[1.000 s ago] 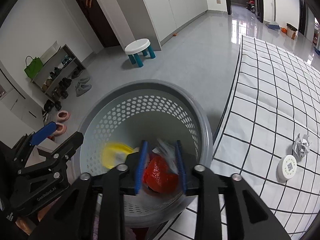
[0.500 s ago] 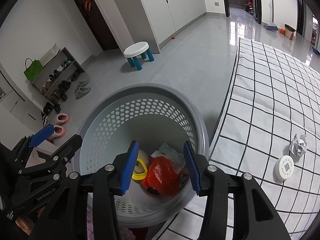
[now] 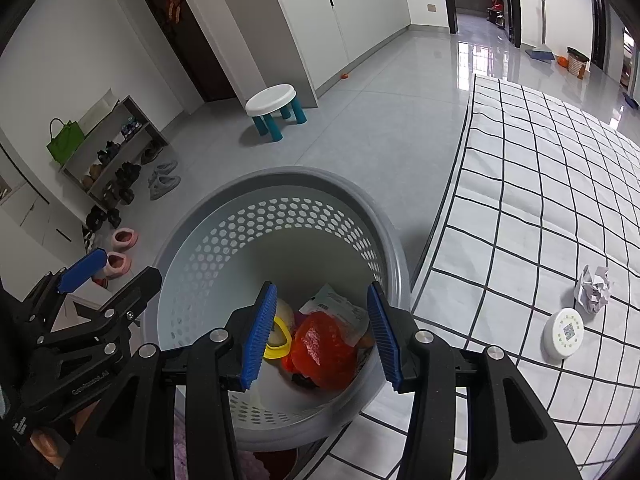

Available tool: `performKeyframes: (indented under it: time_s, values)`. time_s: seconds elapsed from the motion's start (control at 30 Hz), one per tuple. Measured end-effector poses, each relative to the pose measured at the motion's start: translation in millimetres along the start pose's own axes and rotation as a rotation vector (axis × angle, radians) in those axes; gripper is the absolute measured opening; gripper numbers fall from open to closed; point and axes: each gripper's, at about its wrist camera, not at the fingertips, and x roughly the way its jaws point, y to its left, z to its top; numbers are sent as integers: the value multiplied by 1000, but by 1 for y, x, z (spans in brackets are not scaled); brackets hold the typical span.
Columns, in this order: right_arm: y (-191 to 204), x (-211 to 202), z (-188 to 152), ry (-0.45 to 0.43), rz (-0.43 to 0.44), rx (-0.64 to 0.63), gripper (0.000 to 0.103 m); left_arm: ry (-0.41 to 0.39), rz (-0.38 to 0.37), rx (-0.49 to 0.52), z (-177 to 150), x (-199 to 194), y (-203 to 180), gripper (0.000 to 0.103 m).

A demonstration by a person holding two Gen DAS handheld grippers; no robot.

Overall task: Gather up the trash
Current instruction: 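Move both tools back over the bed toward the crumpled paper and white lid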

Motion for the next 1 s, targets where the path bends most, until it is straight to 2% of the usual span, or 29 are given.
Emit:
performKeyframes:
  time_s: [0.4,0.7,1.0]
  values:
    - [-15,-19,-3,-31,-9,21,45,-7,-2,20,-3,-5,-14,87]
    - [-48,-44,-10,-62,-40,67,45,-27,-20,74,-9,-19,-41,87]
    - [-98,-72,-25,-97,-101,134,48,-25,-110,120,-13,-31,-88,87]
